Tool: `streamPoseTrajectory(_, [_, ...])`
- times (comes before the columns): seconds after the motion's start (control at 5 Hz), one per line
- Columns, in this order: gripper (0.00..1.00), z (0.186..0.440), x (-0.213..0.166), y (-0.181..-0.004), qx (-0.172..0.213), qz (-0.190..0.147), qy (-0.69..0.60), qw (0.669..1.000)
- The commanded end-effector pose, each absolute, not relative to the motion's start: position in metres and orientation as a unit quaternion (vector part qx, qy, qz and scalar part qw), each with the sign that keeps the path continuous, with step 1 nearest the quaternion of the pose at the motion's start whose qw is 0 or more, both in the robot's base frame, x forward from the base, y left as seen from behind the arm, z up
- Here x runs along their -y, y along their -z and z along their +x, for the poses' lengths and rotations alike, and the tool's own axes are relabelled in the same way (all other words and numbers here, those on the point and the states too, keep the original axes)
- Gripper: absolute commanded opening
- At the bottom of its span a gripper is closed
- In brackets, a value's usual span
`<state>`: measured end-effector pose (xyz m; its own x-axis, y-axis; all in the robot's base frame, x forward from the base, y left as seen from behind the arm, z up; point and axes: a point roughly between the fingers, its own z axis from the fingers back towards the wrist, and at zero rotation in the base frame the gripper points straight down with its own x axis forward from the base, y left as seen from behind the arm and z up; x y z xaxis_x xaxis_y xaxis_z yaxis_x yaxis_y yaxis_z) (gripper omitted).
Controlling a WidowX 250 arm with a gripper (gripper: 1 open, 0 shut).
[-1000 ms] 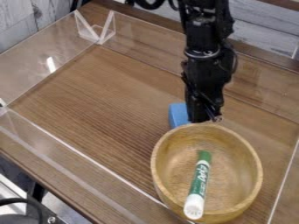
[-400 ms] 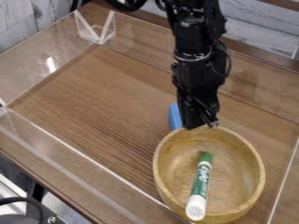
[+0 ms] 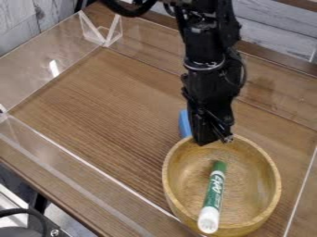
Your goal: Put the blue block in the brown bowl
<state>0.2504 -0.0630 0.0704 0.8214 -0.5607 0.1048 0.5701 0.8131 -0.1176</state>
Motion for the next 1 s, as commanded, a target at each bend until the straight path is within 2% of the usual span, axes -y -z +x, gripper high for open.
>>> streamPoseTrajectory(0.0, [0.00, 0.2531, 0.0664, -0.0880, 0.066, -0.070, 0.303, 0.948])
streamPoseTrajectory(0.8, [0.00, 0.2481, 0.0693, -0.0889, 0.067, -0.078, 0.307, 0.946])
